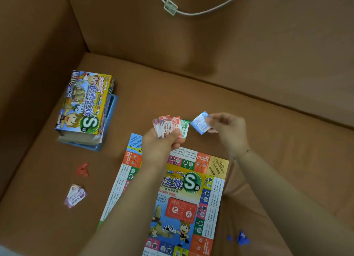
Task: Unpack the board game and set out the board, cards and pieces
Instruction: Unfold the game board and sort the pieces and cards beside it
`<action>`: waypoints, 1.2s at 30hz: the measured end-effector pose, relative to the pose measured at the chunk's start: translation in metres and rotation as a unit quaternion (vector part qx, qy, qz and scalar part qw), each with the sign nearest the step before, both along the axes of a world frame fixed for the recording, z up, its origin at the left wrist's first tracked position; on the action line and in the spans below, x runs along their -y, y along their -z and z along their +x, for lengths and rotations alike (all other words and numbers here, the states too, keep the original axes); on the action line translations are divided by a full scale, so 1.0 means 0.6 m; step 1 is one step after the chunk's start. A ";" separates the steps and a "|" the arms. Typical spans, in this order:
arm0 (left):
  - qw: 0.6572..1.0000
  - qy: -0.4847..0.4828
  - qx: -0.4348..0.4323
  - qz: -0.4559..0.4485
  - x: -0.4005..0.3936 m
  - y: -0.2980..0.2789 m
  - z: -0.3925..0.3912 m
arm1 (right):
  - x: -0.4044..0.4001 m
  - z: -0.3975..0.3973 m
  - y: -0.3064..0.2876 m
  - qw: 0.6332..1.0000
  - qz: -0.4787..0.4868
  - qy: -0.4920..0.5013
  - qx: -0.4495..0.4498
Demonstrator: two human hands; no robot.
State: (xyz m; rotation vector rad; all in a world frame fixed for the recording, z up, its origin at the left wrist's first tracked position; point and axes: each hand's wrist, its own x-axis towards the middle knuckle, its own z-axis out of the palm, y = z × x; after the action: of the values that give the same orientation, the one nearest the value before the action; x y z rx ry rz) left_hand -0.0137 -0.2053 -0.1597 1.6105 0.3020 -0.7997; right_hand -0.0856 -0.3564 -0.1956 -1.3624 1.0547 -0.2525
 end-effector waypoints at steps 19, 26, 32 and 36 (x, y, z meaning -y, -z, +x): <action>0.990 0.135 -0.034 -0.006 -0.043 -0.078 -0.081 | -0.060 -0.117 -0.107 0.986 0.060 -0.158 0.010; 0.989 0.132 -0.058 0.016 -0.070 -0.103 -0.179 | -0.099 -0.233 -0.123 0.984 0.155 -0.084 0.009; 0.982 0.175 -0.069 0.009 -0.089 -0.105 -0.245 | -0.129 -0.282 -0.124 0.982 0.133 -0.128 0.032; 0.977 0.196 -0.080 0.019 -0.093 -0.095 -0.275 | -0.143 -0.316 -0.116 0.987 0.092 -0.123 0.041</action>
State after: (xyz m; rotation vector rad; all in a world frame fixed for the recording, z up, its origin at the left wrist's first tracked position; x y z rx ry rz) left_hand -0.1790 -0.1496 -0.1026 1.6679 0.1121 -1.2358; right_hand -0.2751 -0.2706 -0.1260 -1.2898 0.8109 -0.0271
